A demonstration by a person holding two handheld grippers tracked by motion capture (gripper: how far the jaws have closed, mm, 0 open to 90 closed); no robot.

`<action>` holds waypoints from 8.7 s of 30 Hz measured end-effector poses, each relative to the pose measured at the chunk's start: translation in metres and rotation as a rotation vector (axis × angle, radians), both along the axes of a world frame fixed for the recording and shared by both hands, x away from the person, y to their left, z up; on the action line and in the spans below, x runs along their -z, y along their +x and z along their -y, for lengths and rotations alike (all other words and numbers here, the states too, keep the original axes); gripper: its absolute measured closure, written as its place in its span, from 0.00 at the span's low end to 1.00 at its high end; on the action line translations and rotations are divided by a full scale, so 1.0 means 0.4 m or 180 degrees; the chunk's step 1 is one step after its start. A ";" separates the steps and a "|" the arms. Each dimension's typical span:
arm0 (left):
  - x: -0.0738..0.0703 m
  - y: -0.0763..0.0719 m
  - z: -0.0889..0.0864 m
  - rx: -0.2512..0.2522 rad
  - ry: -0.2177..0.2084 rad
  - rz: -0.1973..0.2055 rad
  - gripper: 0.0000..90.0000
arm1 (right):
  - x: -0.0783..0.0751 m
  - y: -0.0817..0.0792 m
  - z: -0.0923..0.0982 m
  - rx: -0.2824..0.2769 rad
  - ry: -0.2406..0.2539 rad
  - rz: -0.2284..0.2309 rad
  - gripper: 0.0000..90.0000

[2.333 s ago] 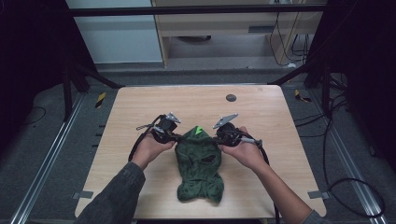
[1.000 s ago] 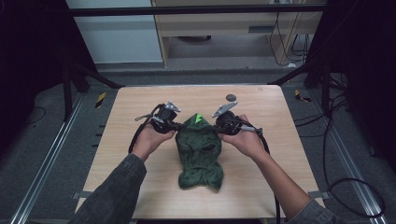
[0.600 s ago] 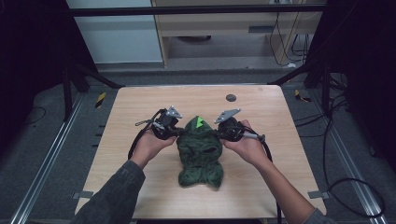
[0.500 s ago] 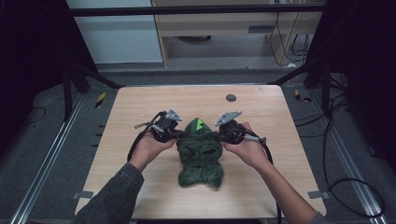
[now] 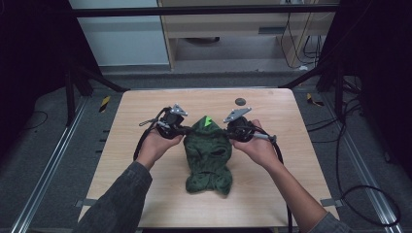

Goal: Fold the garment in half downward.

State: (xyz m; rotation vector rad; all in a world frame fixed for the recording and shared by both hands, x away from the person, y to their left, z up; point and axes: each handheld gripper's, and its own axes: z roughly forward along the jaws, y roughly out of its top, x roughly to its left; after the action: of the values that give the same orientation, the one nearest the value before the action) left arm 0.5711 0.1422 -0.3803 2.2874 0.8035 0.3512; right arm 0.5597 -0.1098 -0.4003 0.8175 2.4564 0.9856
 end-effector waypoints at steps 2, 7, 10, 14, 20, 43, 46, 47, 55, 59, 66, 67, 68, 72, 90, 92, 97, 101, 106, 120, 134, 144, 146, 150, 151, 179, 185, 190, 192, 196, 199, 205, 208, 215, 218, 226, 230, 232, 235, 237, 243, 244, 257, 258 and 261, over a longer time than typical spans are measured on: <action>-0.002 -0.005 0.003 0.0006 0.0016 0.0017 0.99 | -0.005 0.000 0.002 -0.0007 0.0005 0.0008 0.94; 0.015 -0.034 0.006 0.0088 0.0051 -0.0003 0.99 | 0.009 -0.026 0.009 -0.0057 -0.0016 0.0000 0.94; 0.029 -0.054 0.007 0.0139 0.0058 -0.0017 0.99 | 0.023 -0.047 0.013 -0.0094 -0.0014 -0.0002 0.94; 0.043 -0.071 0.005 0.0191 0.0073 -0.0047 0.99 | 0.041 -0.069 0.019 -0.0129 -0.0019 -0.0027 0.94; 0.051 -0.083 0.004 0.0207 0.0033 -0.0070 0.99 | 0.051 -0.081 0.022 -0.0123 0.0017 -0.0053 0.94; 0.095 -0.162 -0.016 0.0282 -0.0074 -0.0079 0.99 | 0.067 -0.151 0.017 -0.0270 0.0023 -0.0037 0.93; 0.106 -0.171 -0.019 0.0273 -0.0085 -0.0094 0.99 | 0.071 -0.160 0.015 -0.0296 0.0015 -0.0018 0.92; 0.110 -0.174 -0.020 0.0267 -0.0097 -0.0109 0.99 | 0.073 -0.163 0.014 -0.0296 0.0021 -0.0020 0.92; 0.140 -0.197 -0.027 0.0274 -0.0092 -0.0141 0.98 | 0.086 -0.186 0.016 -0.0320 0.0047 -0.0034 0.91; 0.158 -0.210 -0.024 0.0274 -0.0116 -0.0152 0.98 | 0.097 -0.195 0.016 -0.0328 0.0039 -0.0045 0.91; 0.179 -0.218 -0.016 0.0299 -0.0107 -0.0176 0.98 | 0.107 -0.204 0.017 -0.0339 0.0039 -0.0060 0.90; 0.179 -0.219 -0.015 0.0284 -0.0125 -0.0173 0.98 | 0.108 -0.205 0.017 -0.0336 0.0041 -0.0063 0.90; 0.179 -0.219 -0.016 0.0292 -0.0118 -0.0172 0.98 | 0.109 -0.206 0.017 -0.0343 0.0041 -0.0062 0.90; 0.186 -0.229 -0.013 0.0302 -0.0101 -0.0152 0.97 | 0.116 -0.214 0.016 -0.0359 0.0051 -0.0109 0.89; 0.209 -0.266 -0.019 0.0272 -0.0131 -0.0072 0.92 | 0.132 -0.249 0.008 -0.0413 -0.0012 -0.0109 0.82; 0.211 -0.269 -0.021 0.0277 -0.0118 -0.0061 0.92 | 0.134 -0.254 0.007 -0.0418 -0.0025 -0.0106 0.80; 0.218 -0.275 -0.023 0.0253 -0.0114 -0.0052 0.87 | 0.138 -0.265 0.005 -0.0409 -0.0002 -0.0126 0.73; 0.221 -0.280 -0.024 0.0234 -0.0149 -0.0037 0.86 | 0.139 -0.271 0.003 -0.0407 -0.0030 -0.0144 0.70; 0.217 -0.289 -0.029 0.0205 -0.0164 0.0013 0.82 | 0.139 -0.276 0.004 -0.0406 -0.0028 -0.0156 0.67; 0.201 -0.284 -0.019 0.0202 -0.0146 0.0178 0.65 | 0.128 -0.273 -0.015 -0.0476 -0.0015 -0.0136 0.58; 0.223 -0.300 -0.012 0.0308 -0.0158 0.0000 0.74 | 0.141 -0.276 -0.021 -0.0561 -0.0065 -0.0176 0.58; 0.221 -0.314 -0.026 0.0241 -0.0223 -0.0014 0.69 | 0.145 -0.288 -0.014 -0.0585 -0.0102 -0.0257 0.47; 0.217 -0.318 -0.030 0.0238 -0.0236 -0.0013 0.67 | 0.145 -0.291 -0.012 -0.0585 -0.0098 -0.0254 0.43; 0.210 -0.321 -0.041 0.0163 -0.0298 -0.0046 0.59 | 0.142 -0.295 -0.008 -0.0544 -0.0101 -0.0209 0.34; 0.209 -0.322 -0.043 0.0120 -0.0313 -0.0064 0.53 | 0.141 -0.295 -0.007 -0.0531 -0.0096 -0.0201 0.31; 0.169 -0.222 -0.146 -0.0491 -0.0327 -0.0274 0.11 | 0.106 -0.224 0.050 -0.0226 0.0045 -0.0314 0.08; 0.176 -0.207 -0.172 -0.0618 -0.0332 -0.0289 0.10 | 0.107 -0.202 0.037 -0.0207 -0.0052 -0.0347 0.07; 0.184 -0.200 -0.194 -0.0677 -0.0257 -0.0273 0.10 | 0.104 -0.192 0.044 -0.0136 -0.0090 -0.0304 0.08; 0.187 -0.195 -0.212 -0.0740 -0.0227 -0.0270 0.10 | 0.099 -0.189 0.057 -0.0078 -0.0044 -0.0291 0.08; 0.192 -0.188 -0.254 -0.0882 -0.0230 -0.0280 0.09 | 0.089 -0.175 0.089 0.0100 -0.0010 -0.0216 0.08; 0.196 -0.184 -0.283 -0.0980 -0.0215 -0.0272 0.09 | 0.087 -0.167 0.112 0.0210 0.0021 -0.0195 0.08; 0.204 -0.178 -0.331 -0.1131 -0.0234 -0.0259 0.09 | 0.083 -0.152 0.165 0.0476 0.0092 -0.0165 0.08; 0.212 -0.175 -0.348 -0.1193 -0.0226 -0.0265 0.09 | 0.088 -0.144 0.187 0.0601 0.0115 -0.0195 0.08; 0.234 -0.169 -0.377 -0.1290 -0.0114 -0.0272 0.09 | 0.110 -0.131 0.221 0.0762 0.0117 -0.0249 0.08; 0.241 -0.167 -0.386 -0.1268 -0.0105 -0.0265 0.09 | 0.122 -0.126 0.233 0.0811 0.0095 -0.0285 0.08; 0.253 -0.166 -0.409 -0.1263 -0.0116 -0.0237 0.07 | 0.152 -0.114 0.261 0.0918 0.0040 -0.0430 0.08; 0.260 -0.164 -0.419 -0.1266 -0.0073 -0.0231 0.07 | 0.166 -0.108 0.281 0.0988 0.0039 -0.0490 0.08; 0.262 -0.163 -0.424 -0.1280 -0.0044 -0.0220 0.07 | 0.173 -0.107 0.289 0.1012 0.0030 -0.0530 0.08; 0.269 -0.160 -0.431 -0.1317 -0.0045 -0.0223 0.06 | 0.183 -0.103 0.306 0.1094 0.0044 -0.0557 0.08; 0.275 -0.159 -0.434 -0.1322 -0.0045 -0.0221 0.06 | 0.190 -0.098 0.317 0.1174 0.0051 -0.0549 0.08; 0.285 -0.153 -0.437 -0.1337 -0.0053 -0.0176 0.06 | 0.216 -0.085 0.341 0.1394 0.0079 -0.0554 0.08; 0.286 -0.151 -0.437 -0.1335 -0.0053 -0.0166 0.06 | 0.222 -0.083 0.344 0.1442 0.0110 -0.0525 0.09; 0.316 -0.143 -0.434 -0.1311 -0.0096 0.0073 0.01 | 0.262 -0.072 0.335 0.1555 0.0170 -0.0392 0.04; 0.319 -0.143 -0.433 -0.1321 -0.0131 0.0094 0.00 | 0.264 -0.072 0.335 0.1559 0.0182 -0.0375 0.03; 0.319 -0.141 -0.432 -0.1327 -0.0118 0.0095 0.00 | 0.274 -0.072 0.334 0.1575 0.0251 -0.0297 0.00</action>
State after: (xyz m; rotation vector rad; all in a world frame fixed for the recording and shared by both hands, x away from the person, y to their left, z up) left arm 0.5147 0.3149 -0.5080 2.0643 1.2615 0.5491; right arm 0.5308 -0.2432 -0.5099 1.4360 2.1302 0.8711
